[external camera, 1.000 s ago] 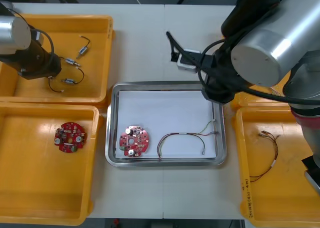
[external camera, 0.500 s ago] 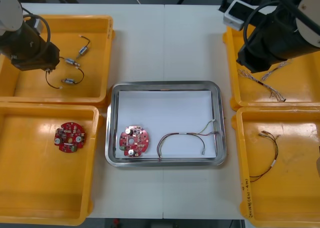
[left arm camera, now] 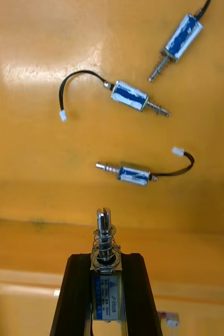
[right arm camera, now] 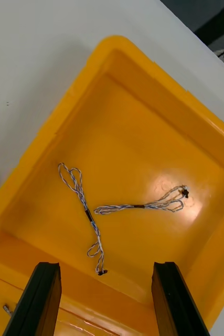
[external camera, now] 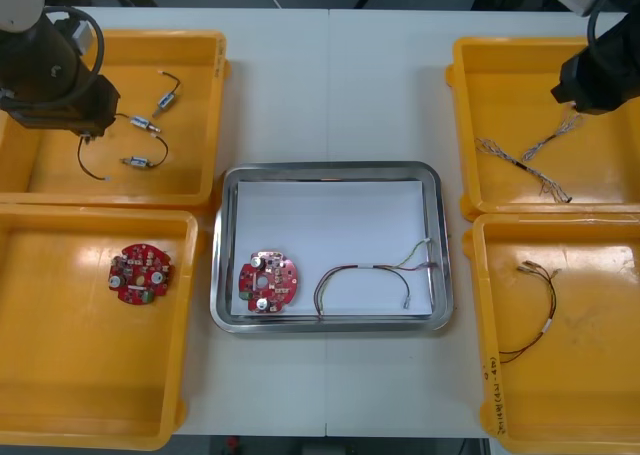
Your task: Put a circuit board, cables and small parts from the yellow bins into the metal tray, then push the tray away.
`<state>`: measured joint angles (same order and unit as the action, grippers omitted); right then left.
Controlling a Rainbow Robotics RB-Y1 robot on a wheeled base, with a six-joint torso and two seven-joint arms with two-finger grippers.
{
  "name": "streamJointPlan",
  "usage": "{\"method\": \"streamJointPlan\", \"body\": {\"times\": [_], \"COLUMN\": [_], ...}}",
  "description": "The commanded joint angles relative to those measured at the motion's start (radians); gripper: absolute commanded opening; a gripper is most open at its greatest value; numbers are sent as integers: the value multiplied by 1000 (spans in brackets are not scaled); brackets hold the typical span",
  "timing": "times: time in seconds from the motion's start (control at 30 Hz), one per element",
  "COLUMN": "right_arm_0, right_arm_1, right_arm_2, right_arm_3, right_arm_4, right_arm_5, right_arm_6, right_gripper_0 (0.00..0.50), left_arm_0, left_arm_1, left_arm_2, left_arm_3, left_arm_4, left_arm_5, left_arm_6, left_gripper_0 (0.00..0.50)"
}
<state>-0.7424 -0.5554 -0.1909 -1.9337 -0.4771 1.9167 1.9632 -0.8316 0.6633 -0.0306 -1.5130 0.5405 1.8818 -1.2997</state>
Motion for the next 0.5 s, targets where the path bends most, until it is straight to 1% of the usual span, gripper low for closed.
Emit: {"method": "streamJointPlan", "body": {"times": [0.03, 0.1, 0.3, 0.5], "right_arm_0": [-31, -32, -35, -57], "right_arm_1": [-38, -38, -32, -31], "right_arm_2": [-76, -84, -96, -99], "right_arm_3": [33, 42, 55, 148], "right_arm_4": [29, 43, 49, 60], "right_arm_5": [3, 3, 3, 3], "right_arm_6": [-38, -49, -196, -331], "right_gripper_0": [500, 500, 500, 500], "left_arm_0": [2, 3, 3, 3], "left_arm_1": [-18, -25, -70, -123], "left_arm_2": [28, 28, 28, -3], "left_arm_3": [-115, -142, -216, -243], "left_arm_4": [-28, -30, -36, -37], "left_arm_5": [38, 38, 38, 38], "left_arm_6": [-9, -1, 43, 105], "left_gripper_0": [2, 0, 1, 0]}}
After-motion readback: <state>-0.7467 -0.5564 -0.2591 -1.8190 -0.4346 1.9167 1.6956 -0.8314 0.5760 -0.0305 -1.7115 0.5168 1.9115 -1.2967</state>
